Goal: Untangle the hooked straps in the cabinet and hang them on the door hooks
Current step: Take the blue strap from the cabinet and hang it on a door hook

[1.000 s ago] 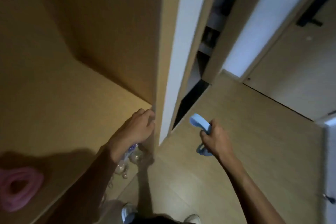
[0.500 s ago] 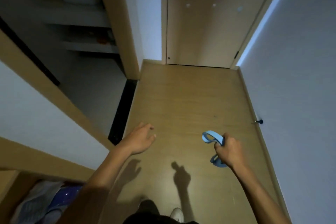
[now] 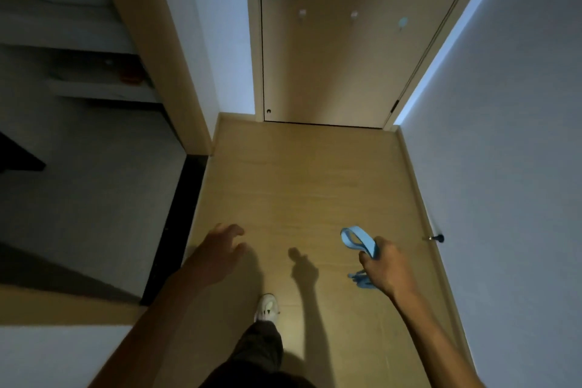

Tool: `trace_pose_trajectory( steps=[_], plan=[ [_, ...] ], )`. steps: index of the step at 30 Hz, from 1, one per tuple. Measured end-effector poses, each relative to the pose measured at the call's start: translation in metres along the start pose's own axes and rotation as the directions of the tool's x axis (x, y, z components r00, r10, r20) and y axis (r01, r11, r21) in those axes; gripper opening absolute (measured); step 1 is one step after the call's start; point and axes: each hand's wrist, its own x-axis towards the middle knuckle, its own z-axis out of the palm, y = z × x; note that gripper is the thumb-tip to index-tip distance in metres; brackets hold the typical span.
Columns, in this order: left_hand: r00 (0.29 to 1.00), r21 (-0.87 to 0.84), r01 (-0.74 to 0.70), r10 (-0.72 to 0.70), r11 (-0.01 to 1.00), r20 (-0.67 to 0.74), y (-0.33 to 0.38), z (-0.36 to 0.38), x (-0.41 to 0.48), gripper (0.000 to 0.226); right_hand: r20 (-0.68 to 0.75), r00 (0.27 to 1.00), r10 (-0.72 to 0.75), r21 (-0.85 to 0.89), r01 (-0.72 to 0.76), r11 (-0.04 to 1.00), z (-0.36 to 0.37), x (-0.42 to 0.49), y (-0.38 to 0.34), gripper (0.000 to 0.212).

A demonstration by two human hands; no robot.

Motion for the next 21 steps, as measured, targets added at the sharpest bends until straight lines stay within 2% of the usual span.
trace_pose_trajectory(
  steps=[4,5,8,9,15,21],
  plan=[
    [0.998,0.016,-0.009,0.008,1.0,0.058,0.011,-0.033,0.061,0.086,0.01,1.0,0.025,0.005,-0.025,1.0,-0.018,0.061,-0.021,0.004],
    [0.997,0.012,-0.012,0.011,1.0,0.073,0.016,-0.04,0.076,0.081,0.006,0.999,0.038,0.003,-0.038,0.999,-0.023,0.073,-0.022,0.005],
    [0.995,0.024,-0.011,0.009,1.0,0.098,0.041,-0.056,0.129,0.042,-0.003,0.994,0.106,0.047,-0.105,0.993,-0.039,0.107,-0.013,0.01],
    [0.994,0.016,-0.024,0.022,1.0,0.109,0.052,-0.06,0.148,0.039,0.0,0.991,0.137,0.055,-0.137,0.989,-0.045,0.118,-0.009,0.012],
    [0.981,0.04,-0.165,0.159,0.986,0.115,0.14,-0.068,0.267,0.038,0.014,0.961,0.277,0.087,-0.277,0.957,-0.086,0.2,0.026,0.014],
    [0.973,0.08,-0.218,0.211,0.973,0.088,0.228,-0.081,0.369,0.037,0.006,0.97,0.242,0.071,-0.242,0.968,-0.145,0.318,0.026,0.014]
  ],
)
